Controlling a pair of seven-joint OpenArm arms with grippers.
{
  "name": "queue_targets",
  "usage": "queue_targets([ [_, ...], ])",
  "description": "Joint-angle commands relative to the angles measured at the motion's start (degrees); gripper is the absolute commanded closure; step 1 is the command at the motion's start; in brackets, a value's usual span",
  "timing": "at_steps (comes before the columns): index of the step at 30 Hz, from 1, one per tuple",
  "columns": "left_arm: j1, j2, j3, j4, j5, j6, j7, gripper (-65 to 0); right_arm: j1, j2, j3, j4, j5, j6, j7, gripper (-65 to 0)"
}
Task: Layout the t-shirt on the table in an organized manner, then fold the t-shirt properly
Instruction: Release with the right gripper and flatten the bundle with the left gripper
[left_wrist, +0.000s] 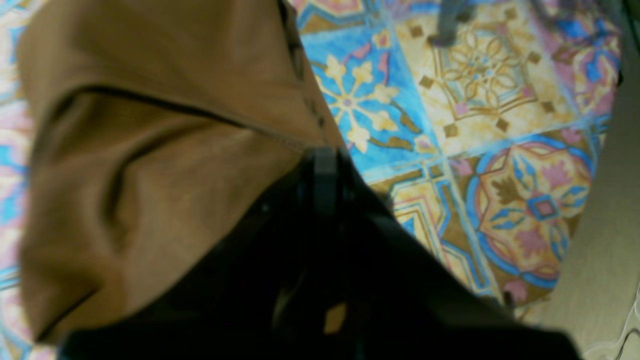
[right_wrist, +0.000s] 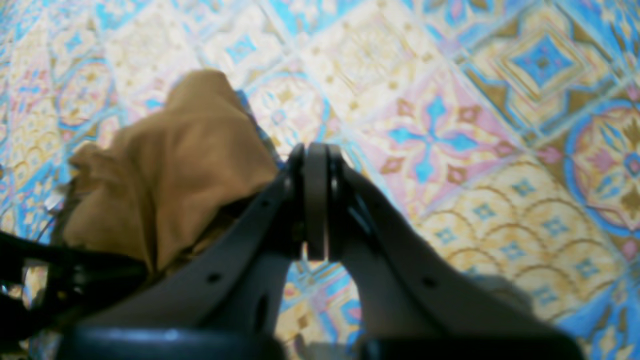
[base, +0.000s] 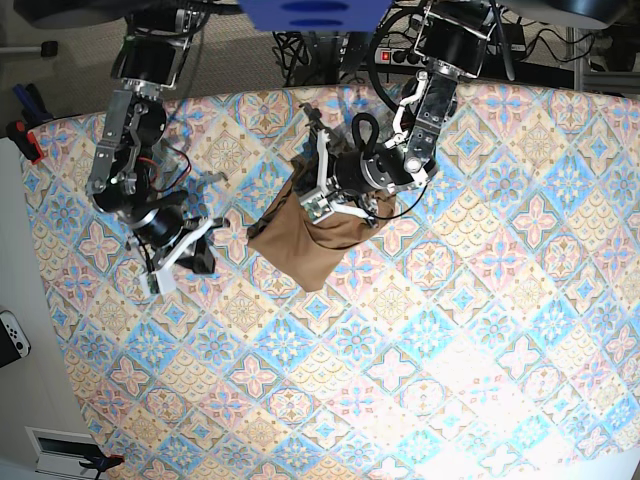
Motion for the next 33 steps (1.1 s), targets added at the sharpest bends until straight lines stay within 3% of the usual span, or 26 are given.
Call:
queue_targets([
  [1, -0.7, 0.1, -0.1, 0.2, 0.8, -0.2, -0.9, 0.0, 1.1, 0.3, 0.2, 1.2, 1.1, 0.1, 1.6, 0.0],
  [5, -0.4, -0.7, -0.3, 0.0, 7.5, -0.2, -0.9, 0.0, 1.1, 0.3, 0.3, 0.9, 1.1, 0.1, 1.6, 0.0],
  [9, -0.4, -4.1, -2.1, 0.7, 11.3, -0.2, -0.9, 0.0, 1.1, 0.3, 0.0, 0.8, 1.1, 0.1, 1.6, 0.0],
  [18, -1.9, -4.3, -14.8, 4.4, 11.7, -0.2, -1.4, 0.0, 1.2, 0.3, -0.1, 0.7, 1.1, 0.1, 1.6, 0.0],
  [27, -12.5, -3.3, -15.5, -8.0, 11.8, -0.2, -1.4, 0.0, 0.9, 0.3, -0.1, 1.1, 1.1, 0.1, 1.6, 0.0],
  [33, -15.8, -3.7, -15.6, -9.2, 11.8, -0.2, -1.4, 0.0, -2.6, 0.3, -0.1, 1.1, 1.1, 0.1, 1.6, 0.0],
])
